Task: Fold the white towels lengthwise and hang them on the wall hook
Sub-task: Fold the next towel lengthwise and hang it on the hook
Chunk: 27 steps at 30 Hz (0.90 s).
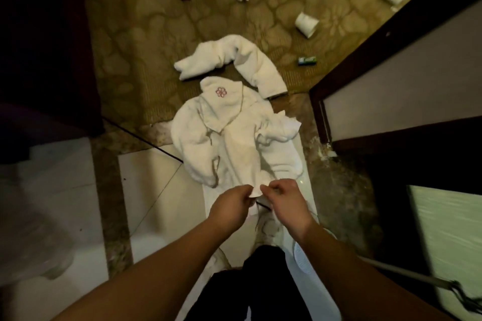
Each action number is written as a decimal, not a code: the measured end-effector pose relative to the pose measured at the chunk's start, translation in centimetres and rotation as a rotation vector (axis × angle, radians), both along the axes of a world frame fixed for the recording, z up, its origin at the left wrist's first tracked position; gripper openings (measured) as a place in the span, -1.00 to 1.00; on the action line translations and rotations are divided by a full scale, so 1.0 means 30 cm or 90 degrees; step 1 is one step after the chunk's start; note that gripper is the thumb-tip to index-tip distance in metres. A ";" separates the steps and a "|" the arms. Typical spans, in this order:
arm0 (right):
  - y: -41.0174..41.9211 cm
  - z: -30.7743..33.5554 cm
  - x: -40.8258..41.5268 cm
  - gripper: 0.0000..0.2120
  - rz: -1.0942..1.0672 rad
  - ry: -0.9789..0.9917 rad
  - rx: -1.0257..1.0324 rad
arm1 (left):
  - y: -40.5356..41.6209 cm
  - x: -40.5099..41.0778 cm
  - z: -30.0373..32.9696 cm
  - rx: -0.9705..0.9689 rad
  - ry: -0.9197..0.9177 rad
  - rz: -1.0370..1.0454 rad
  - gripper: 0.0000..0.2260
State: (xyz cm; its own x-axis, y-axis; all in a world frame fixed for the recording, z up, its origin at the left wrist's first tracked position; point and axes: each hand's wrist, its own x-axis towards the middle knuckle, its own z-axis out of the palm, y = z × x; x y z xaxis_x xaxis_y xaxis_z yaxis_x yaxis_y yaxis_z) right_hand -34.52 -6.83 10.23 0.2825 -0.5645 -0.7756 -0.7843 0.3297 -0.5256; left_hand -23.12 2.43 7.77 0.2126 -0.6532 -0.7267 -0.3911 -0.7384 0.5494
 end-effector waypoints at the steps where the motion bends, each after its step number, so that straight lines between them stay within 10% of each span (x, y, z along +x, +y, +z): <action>1: 0.006 0.046 0.009 -0.81 0.052 0.005 -0.066 | 0.009 0.017 0.057 -0.008 0.000 0.010 -0.88; 4: 0.029 0.229 0.056 -0.95 0.114 -0.009 -0.187 | 0.031 0.064 0.270 -0.052 -0.017 0.039 -0.89; 11: -0.016 0.615 0.159 -0.55 0.251 -0.063 -0.310 | 0.036 0.221 0.744 -0.123 -0.026 0.035 -0.85; 27: 0.041 1.398 0.188 -0.88 0.524 0.090 -0.642 | 0.339 0.342 1.723 -0.193 -0.215 0.055 -0.78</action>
State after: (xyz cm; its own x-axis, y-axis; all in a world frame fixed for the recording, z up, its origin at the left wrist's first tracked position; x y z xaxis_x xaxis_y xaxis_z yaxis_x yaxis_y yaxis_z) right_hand -28.89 -5.59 52.17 0.7723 -0.6128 -0.1675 -0.6344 -0.7573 -0.1549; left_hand -12.84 12.60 59.46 0.4673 -0.7952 -0.3864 -0.5297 -0.6018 0.5978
